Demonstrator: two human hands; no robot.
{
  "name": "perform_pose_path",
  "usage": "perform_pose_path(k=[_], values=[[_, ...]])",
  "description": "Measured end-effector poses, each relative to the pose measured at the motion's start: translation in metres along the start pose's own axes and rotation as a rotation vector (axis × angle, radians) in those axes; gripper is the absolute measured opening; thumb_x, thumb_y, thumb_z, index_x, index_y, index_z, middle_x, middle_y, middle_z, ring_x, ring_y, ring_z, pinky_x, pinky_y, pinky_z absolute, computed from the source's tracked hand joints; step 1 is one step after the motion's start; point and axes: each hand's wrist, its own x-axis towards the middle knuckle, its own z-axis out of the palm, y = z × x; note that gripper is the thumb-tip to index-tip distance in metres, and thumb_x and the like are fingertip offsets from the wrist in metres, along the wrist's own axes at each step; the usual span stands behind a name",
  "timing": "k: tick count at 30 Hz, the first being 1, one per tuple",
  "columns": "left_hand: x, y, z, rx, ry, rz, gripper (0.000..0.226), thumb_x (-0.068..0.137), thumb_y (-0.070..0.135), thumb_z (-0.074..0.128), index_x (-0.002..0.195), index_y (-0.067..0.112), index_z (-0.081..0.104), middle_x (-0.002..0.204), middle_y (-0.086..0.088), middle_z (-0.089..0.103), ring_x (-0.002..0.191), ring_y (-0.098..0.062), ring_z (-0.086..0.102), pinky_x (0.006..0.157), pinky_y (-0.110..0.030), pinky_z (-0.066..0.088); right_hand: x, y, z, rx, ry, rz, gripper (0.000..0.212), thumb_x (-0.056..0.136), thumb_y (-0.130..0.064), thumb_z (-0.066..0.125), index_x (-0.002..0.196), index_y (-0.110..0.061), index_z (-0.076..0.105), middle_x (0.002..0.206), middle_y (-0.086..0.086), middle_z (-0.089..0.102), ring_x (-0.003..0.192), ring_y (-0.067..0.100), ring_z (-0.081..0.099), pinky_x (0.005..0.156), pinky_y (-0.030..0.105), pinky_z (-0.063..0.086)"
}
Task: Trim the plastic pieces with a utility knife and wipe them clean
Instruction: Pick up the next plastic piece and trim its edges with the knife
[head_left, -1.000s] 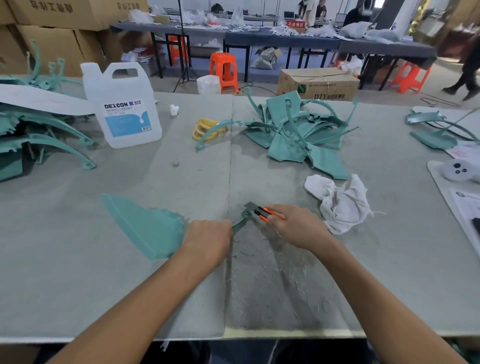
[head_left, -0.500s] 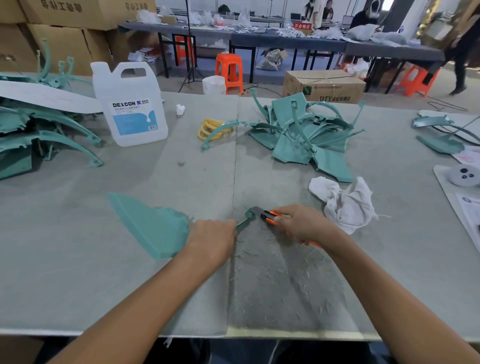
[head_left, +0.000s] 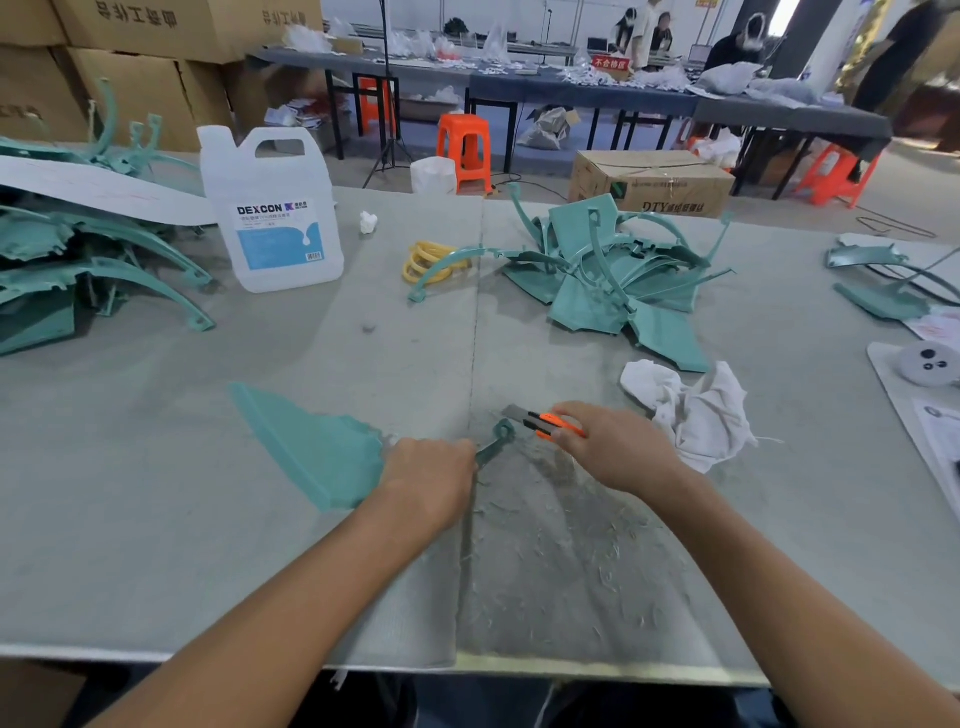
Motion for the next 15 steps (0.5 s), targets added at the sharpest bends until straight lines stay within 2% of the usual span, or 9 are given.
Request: perform_pose_path(k=[3, 7, 9, 15], values=[[0.001, 0.001, 0.000, 0.011, -0.017, 0.010, 0.024, 0.108, 0.032, 0.032, 0.118, 0.021, 0.051, 0.115, -0.005, 0.068, 0.104, -0.028, 0.065, 0.076, -0.035, 0.033, -0.008, -0.003, 0.003, -0.040, 0.064, -0.100, 0.031, 0.106, -0.055, 0.031, 0.113, -0.036, 0.053, 0.090, -0.006, 0.064, 0.081, 0.022, 0.059, 0.059, 0.034, 0.036], [0.002, 0.001, -0.002, 0.040, -0.033, 0.003, 0.026, 0.108, 0.031, 0.033, 0.123, 0.020, 0.051, 0.121, -0.008, 0.066, 0.112, -0.030, 0.063, 0.077, -0.034, 0.030, -0.017, -0.008, 0.011, -0.158, 0.095, -0.217, 0.039, 0.106, -0.059, 0.026, 0.127, -0.041, 0.053, 0.092, 0.000, 0.066, 0.089, 0.029, 0.062, 0.063, 0.039, 0.038], [0.002, 0.001, -0.002, 0.040, -0.041, 0.004, 0.026, 0.108, 0.032, 0.033, 0.123, 0.020, 0.051, 0.121, -0.008, 0.066, 0.112, -0.030, 0.063, 0.077, -0.034, 0.029, -0.016, -0.011, 0.012, -0.213, 0.122, -0.221, 0.040, 0.105, -0.060, 0.026, 0.125, -0.040, 0.054, 0.087, 0.000, 0.060, 0.089, 0.029, 0.061, 0.061, 0.038, 0.036], [0.004, 0.001, -0.003, 0.034, -0.070, 0.000, 0.024, 0.106, 0.028, 0.036, 0.123, 0.021, 0.051, 0.123, -0.006, 0.066, 0.113, -0.028, 0.063, 0.077, -0.035, 0.028, -0.008, -0.022, -0.002, -0.345, 0.095, -0.242, 0.041, 0.106, -0.058, 0.026, 0.095, -0.031, 0.054, 0.071, -0.007, 0.047, 0.074, 0.023, 0.053, 0.050, 0.032, 0.023]])
